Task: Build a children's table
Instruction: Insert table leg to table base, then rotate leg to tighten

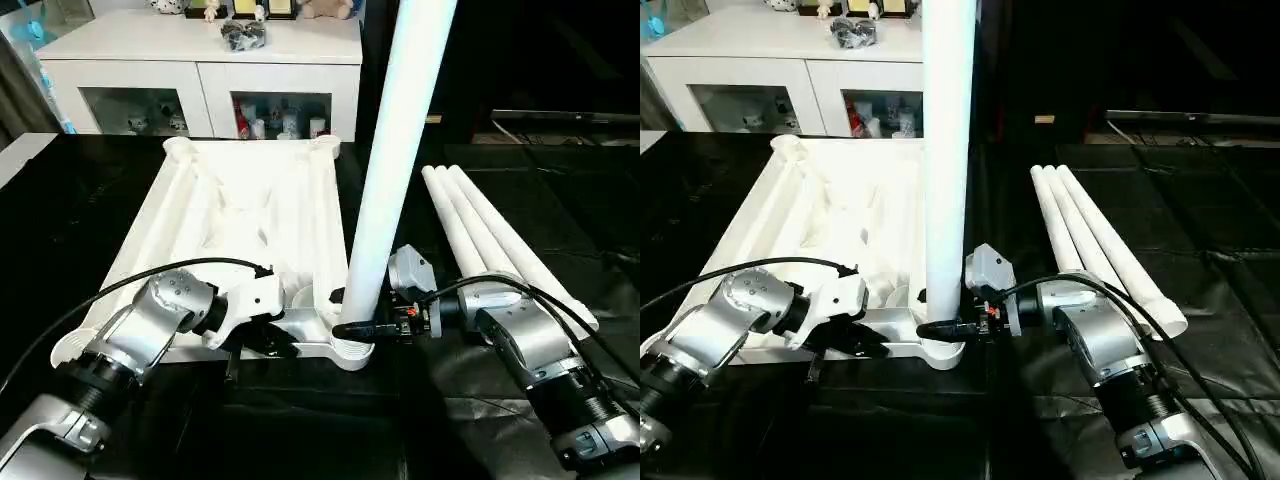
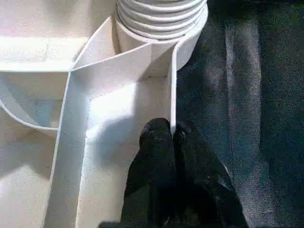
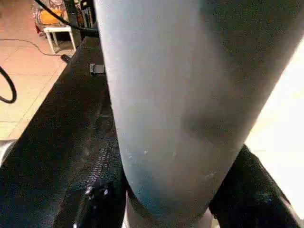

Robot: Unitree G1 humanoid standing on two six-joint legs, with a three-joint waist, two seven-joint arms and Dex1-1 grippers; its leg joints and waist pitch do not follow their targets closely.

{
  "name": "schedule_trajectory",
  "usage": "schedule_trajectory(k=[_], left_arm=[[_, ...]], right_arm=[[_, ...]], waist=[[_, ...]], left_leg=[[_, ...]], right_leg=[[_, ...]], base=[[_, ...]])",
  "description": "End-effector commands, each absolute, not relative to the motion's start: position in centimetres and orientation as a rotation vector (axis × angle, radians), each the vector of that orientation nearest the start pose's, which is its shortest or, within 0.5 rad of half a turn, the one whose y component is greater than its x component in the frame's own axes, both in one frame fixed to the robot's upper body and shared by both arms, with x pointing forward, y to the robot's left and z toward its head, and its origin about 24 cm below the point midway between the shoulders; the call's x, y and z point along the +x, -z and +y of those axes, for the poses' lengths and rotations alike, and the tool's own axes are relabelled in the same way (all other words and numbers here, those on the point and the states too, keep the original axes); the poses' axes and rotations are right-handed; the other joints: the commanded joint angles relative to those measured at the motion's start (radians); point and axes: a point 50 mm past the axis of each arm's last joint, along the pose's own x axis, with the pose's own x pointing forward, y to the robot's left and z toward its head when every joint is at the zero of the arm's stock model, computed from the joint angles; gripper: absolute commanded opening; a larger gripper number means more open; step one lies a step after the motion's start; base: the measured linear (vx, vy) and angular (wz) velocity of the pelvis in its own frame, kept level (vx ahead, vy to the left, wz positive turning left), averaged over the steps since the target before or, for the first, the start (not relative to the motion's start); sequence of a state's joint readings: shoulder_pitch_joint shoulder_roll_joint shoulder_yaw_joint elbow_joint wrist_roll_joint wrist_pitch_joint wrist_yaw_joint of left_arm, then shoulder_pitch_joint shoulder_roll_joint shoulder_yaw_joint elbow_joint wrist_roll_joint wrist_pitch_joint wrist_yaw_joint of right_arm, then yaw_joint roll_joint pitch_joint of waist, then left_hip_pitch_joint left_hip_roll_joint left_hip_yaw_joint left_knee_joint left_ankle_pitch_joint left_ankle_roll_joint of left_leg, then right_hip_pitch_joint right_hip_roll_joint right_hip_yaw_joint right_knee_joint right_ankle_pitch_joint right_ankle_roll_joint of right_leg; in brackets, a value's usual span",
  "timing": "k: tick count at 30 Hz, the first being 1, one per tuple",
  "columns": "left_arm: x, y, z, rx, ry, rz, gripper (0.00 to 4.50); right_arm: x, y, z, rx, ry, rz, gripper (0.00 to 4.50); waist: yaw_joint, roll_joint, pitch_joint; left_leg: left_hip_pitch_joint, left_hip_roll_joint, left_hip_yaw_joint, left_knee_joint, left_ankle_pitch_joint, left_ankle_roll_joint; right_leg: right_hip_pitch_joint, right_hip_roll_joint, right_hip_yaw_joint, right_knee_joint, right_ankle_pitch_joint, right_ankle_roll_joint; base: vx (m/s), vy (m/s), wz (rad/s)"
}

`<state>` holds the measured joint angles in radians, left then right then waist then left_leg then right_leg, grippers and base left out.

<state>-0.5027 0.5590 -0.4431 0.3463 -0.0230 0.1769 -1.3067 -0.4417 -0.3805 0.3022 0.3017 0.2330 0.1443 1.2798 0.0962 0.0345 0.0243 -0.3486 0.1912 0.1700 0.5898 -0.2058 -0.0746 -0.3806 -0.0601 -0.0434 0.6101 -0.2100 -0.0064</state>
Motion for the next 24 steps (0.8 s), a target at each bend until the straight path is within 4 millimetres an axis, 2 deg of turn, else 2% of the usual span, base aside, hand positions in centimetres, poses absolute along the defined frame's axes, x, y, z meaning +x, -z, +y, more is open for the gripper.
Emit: schedule_trajectory(k=[1,4,6,9,10,11,14,15,16,19,20,21,22,23,24], left_arm=[[29.5,-6.0,14.4,0.59,1.468,0.543,0.0],[29.7,-6.0,14.5,0.591,1.449,0.545,0.0],[29.9,-5.9,14.6,0.588,1.43,0.546,0.0],[30.0,-5.8,14.8,0.589,1.411,0.552,0.0],[30.1,-5.8,14.9,0.59,1.409,0.554,0.0],[30.1,-5.8,14.9,0.591,1.407,0.555,0.0],[30.2,-5.8,14.9,0.59,1.399,0.556,0.0],[30.2,-5.8,14.9,0.588,1.395,0.556,0.0],[30.3,-5.8,14.9,0.586,1.39,0.556,0.0],[30.4,-5.9,15.0,0.558,1.36,0.551,0.0],[30.5,-5.9,15.1,0.538,1.338,0.547,0.0],[30.4,-6.0,15.2,0.511,1.311,0.535,0.0],[30.4,-6.0,15.2,0.503,1.304,0.532,0.0],[30.2,-6.1,15.4,0.465,1.267,0.518,0.0],[30.2,-6.1,15.4,0.463,1.265,0.518,0.0]], right_arm=[[25.4,-2.4,-10.4,-0.129,-1.654,0.487,1.89],[25.4,-2.4,-10.3,-0.125,-1.645,0.483,1.89],[25.5,-2.4,-10.2,-0.123,-1.632,0.476,1.89],[25.4,-2.3,-10.1,-0.12,-1.621,0.469,1.89],[25.4,-2.3,-10.0,-0.119,-1.618,0.468,1.89],[25.4,-2.3,-10.0,-0.119,-1.616,0.467,1.89],[25.4,-2.3,-10.0,-0.123,-1.6,0.459,1.89],[25.5,-2.2,-9.9,-0.125,-1.587,0.455,1.89],[25.6,-2.2,-9.9,-0.127,-1.575,0.451,1.89],[26.2,-2.1,-9.8,-0.124,-1.487,0.429,1.89],[26.6,-2.0,-9.9,-0.127,-1.427,0.419,1.89],[27.1,-1.9,-10.0,-0.126,-1.352,0.41,1.89],[27.3,-1.8,-10.0,-0.125,-1.332,0.407,1.89],[27.8,-1.7,-10.2,-0.107,-1.243,0.401,1.89],[27.8,-1.6,-10.2,-0.106,-1.238,0.401,1.89]], waist=[[-0.004,0.005,-0.037],[-0.004,0.005,-0.034],[-0.004,0.007,-0.033],[-0.002,0.005,-0.032],[-0.001,0.01,-0.031],[-0.001,0.007,-0.031],[0.0,0.006,-0.031],[0.001,0.011,-0.03],[-0.001,0.009,-0.03],[-0.003,0.009,-0.029],[-0.004,0.013,-0.027],[-0.007,0.008,-0.026],[-0.012,0.009,-0.023],[-0.015,0.005,-0.022],[-0.017,0.005,-0.023]], left_leg=[[0.003,0.04,-0.011,-0.081,-0.227,0.008],[0.005,0.041,-0.011,-0.085,-0.255,0.003],[0.007,0.041,-0.012,-0.086,-0.268,-0.001],[0.006,0.041,-0.012,-0.088,-0.271,-0.002],[0.006,0.041,-0.013,-0.089,-0.281,-0.003],[0.007,0.041,-0.013,-0.09,-0.285,-0.004],[0.008,0.042,-0.014,-0.091,-0.28,-0.003],[0.007,0.042,-0.014,-0.091,-0.281,-0.004],[0.007,0.042,-0.014,-0.092,-0.285,-0.005],[0.006,0.04,-0.015,-0.094,-0.298,-0.009],[0.008,0.039,-0.015,-0.095,-0.307,-0.013],[0.008,0.039,-0.015,-0.096,-0.314,-0.015],[0.008,0.036,-0.018,-0.097,-0.327,-0.021],[0.008,0.035,-0.02,-0.098,-0.339,-0.023],[0.007,0.037,-0.023,-0.1,-0.338,-0.027]], right_leg=[[0.034,-0.074,0.044,-0.071,-0.147,-0.233],[0.032,-0.076,0.044,-0.077,-0.207,-0.222],[0.03,-0.076,0.045,-0.08,-0.231,-0.215],[0.03,-0.077,0.046,-0.081,-0.248,-0.208],[0.029,-0.078,0.046,-0.084,-0.276,-0.201],[0.029,-0.078,0.047,-0.087,-0.296,-0.195],[0.027,-0.079,0.049,-0.089,-0.315,-0.185],[0.027,-0.08,0.048,-0.089,-0.319,-0.185],[0.026,-0.079,0.048,-0.091,-0.329,-0.181],[0.025,-0.079,0.048,-0.094,-0.357,-0.173],[0.023,-0.08,0.048,-0.097,-0.382,-0.167],[0.022,-0.08,0.049,-0.099,-0.4,-0.163],[0.021,-0.083,0.047,-0.103,-0.449,-0.153],[0.021,-0.084,0.046,-0.108,-0.513,-0.13],[0.021,-0.087,0.047,-0.106,-0.526,-0.124]], base=[[0.0,0.0,0.0],[0.0,0.0,0.0],[0.0,0.0,0.0],[0.0,0.0,0.0],[0.0,0.0,0.0],[0.0,0.0,0.0],[0.0,0.0,0.0],[0.0,0.0,0.0],[0.0,0.0,0.0],[0.0,0.0,0.0],[0.0,0.0,0.0],[0.0,0.0,0.0],[0.0,0.0,0.0],[0.0,0.0,0.0],[0.0,0.0,0.0]])
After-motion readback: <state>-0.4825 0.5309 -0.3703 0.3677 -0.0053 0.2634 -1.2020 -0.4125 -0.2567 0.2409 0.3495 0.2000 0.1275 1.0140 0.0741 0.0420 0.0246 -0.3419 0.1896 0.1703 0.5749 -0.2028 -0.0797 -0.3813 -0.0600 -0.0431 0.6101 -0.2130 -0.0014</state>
